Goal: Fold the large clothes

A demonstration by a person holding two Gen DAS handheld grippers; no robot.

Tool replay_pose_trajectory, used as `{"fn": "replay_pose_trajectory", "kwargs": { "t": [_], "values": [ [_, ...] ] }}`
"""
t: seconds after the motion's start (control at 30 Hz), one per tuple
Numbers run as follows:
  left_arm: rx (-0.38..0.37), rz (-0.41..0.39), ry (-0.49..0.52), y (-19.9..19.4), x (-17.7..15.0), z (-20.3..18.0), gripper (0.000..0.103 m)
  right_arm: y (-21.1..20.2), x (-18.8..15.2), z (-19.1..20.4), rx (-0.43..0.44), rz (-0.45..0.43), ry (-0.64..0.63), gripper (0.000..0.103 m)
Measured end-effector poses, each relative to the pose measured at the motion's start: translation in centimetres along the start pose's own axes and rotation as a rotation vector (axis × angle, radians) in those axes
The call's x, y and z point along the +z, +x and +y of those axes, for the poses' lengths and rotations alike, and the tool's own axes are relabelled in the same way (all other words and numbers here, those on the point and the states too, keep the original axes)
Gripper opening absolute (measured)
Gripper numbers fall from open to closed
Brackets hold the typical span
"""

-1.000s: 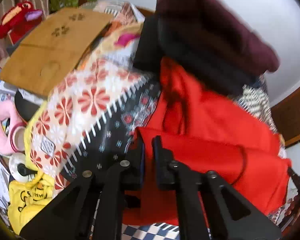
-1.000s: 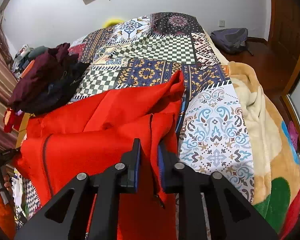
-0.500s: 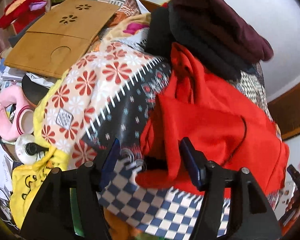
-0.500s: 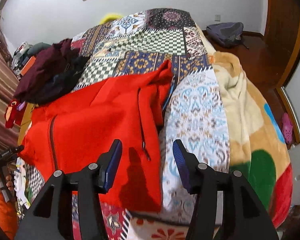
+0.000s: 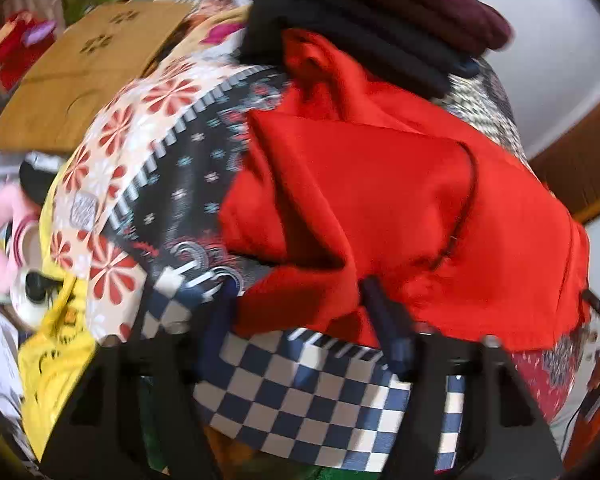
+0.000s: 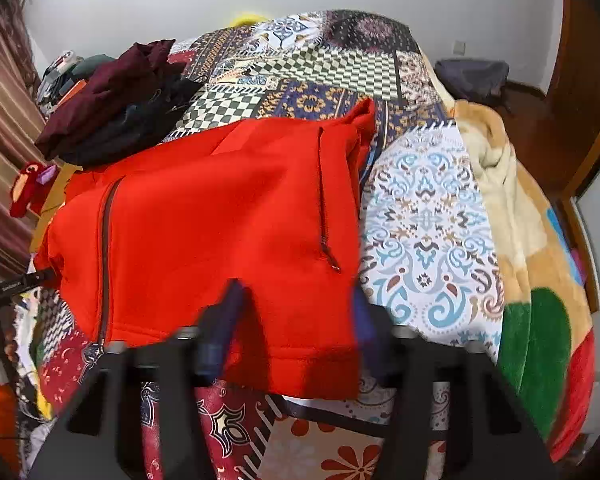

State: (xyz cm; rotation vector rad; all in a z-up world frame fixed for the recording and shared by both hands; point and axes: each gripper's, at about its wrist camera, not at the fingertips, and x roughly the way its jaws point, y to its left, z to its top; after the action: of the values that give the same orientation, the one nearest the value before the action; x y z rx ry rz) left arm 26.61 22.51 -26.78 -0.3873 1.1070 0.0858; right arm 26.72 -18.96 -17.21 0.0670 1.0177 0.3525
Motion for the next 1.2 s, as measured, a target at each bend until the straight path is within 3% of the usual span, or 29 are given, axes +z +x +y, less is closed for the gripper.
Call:
{"fn": "replay_pose_trajectory", "kwargs": {
  "t": [0.03,0.13,0.3,0.37,0.43,0.6,0.67,0.73,0.77,0.8,0.83,0.9,1.03,1.2],
  "values": [
    [-0.010,0.011,0.033,0.0,-0.1,-0.6,0.033,0.1,0.0,0.2,0.017,0.001,-0.009,0.016],
    [-0.018,-0.016,0.104,-1.1,-0.2,-2.1,0.014,0.0,0.0,0.5,0.070,-0.009,-0.007,0.013],
    [-0.134,-0.099,0.140,-4.6,1.1,-3.9,0.011,-1.5,2.0,1.0,0.143,-0.070,-0.011,0.012],
    [-0.255,-0.122,0.101,-5.9,2.8,-4.0,0.010,-2.0,3.9,0.8,0.178,-0.107,0.002,0.012],
    [-0.304,-0.148,0.073,-6.7,4.9,-4.1,0.009,-1.9,5.5,0.5,0.197,-0.131,0.018,0.012],
    [-0.247,-0.227,0.040,-6.8,11.2,-3.8,0.008,-0.1,10.8,-0.3,0.169,-0.175,0.067,0.011],
    [-0.170,-0.260,0.003,-6.2,13.7,-3.2,0.008,1.1,13.2,-0.9,0.123,-0.188,0.110,0.013],
    [-0.063,-0.296,-0.064,-5.5,15.8,-2.3,0.009,2.2,14.7,-1.6,0.085,-0.166,0.182,0.023],
    [-0.049,-0.294,-0.090,-5.1,16.5,-1.8,0.010,2.4,15.1,-2.0,0.059,-0.163,0.226,0.024],
    [-0.047,-0.286,-0.112,-4.7,17.0,-1.3,0.019,2.2,15.4,-2.4,0.042,-0.174,0.260,0.030],
    [-0.052,-0.278,-0.132,-4.4,17.2,-0.8,0.032,1.9,15.5,-2.8,0.028,-0.191,0.294,0.041],
    [-0.060,-0.288,-0.160,-4.3,17.0,-0.2,0.046,1.3,15.4,-3.3,0.043,-0.212,0.320,0.059],
    [0.006,-0.260,-0.119,-3.5,15.6,-0.2,0.051,0.7,14.6,-3.2,0.023,-0.190,0.266,0.062],
    [0.016,-0.187,-0.070,-2.9,12.7,-0.1,0.053,1.2,12.0,-2.9,0.036,-0.074,0.194,0.062]
  ]
}}
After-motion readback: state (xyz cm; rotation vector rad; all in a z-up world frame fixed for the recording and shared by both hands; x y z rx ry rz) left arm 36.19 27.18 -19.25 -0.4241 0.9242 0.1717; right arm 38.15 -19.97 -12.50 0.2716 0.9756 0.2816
